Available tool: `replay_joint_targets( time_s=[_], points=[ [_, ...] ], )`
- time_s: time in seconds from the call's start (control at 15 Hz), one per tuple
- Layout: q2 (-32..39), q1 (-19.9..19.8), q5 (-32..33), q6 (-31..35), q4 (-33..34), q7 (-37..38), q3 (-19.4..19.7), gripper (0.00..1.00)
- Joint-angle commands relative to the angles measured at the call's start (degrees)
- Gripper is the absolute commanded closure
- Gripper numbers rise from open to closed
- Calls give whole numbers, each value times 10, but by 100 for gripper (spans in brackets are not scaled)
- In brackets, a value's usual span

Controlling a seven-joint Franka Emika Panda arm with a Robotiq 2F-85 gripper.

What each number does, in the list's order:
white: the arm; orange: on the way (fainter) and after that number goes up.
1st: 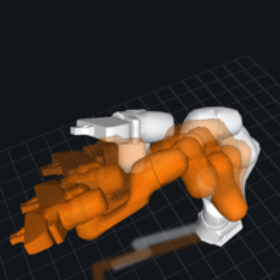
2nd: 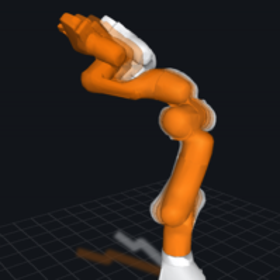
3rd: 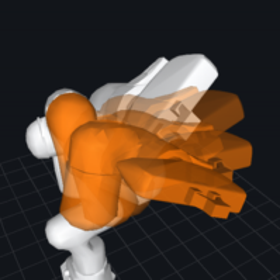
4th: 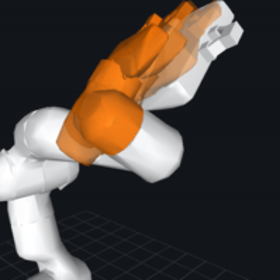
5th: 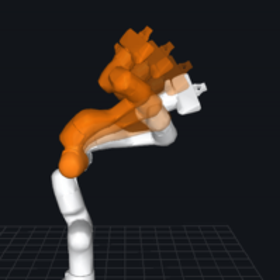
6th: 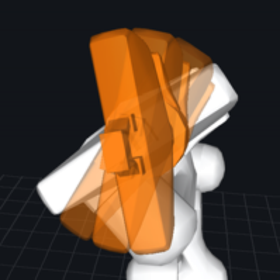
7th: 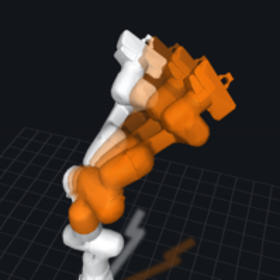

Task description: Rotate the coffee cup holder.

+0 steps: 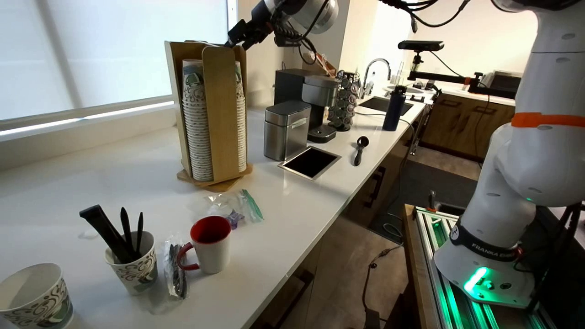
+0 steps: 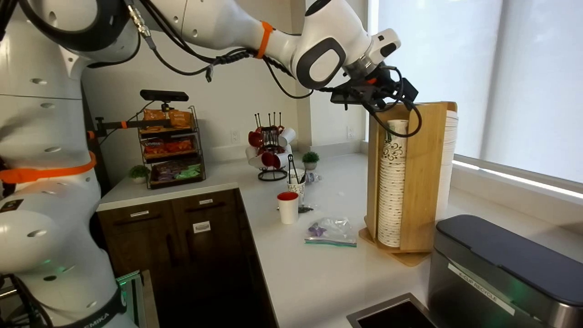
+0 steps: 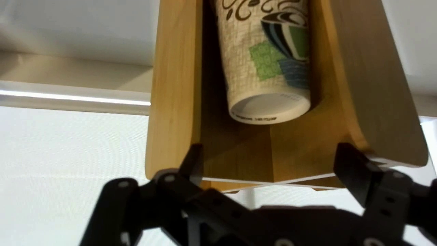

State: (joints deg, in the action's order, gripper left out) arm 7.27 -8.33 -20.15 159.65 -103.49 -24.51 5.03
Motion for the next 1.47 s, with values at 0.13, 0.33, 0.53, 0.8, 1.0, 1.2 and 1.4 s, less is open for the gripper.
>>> replay_joint_targets(
  time_s=[0.13,0.33,0.53,0.8,1.0,1.2,1.4],
  points=[
    [12,2,-1,-17,15,0,-4,1],
    [-17,5,27,5,-9,65,13,1],
    [-64,-3,5,27,-48,44,11,0],
    [-137,-24,-2,11,-107,-75,27,0],
    [-174,-10,-32,7,-149,-210,53,0],
    [-190,31,-57,9,-172,-335,99,0],
    [-174,78,-92,5,-163,-443,139,0]
  ],
)
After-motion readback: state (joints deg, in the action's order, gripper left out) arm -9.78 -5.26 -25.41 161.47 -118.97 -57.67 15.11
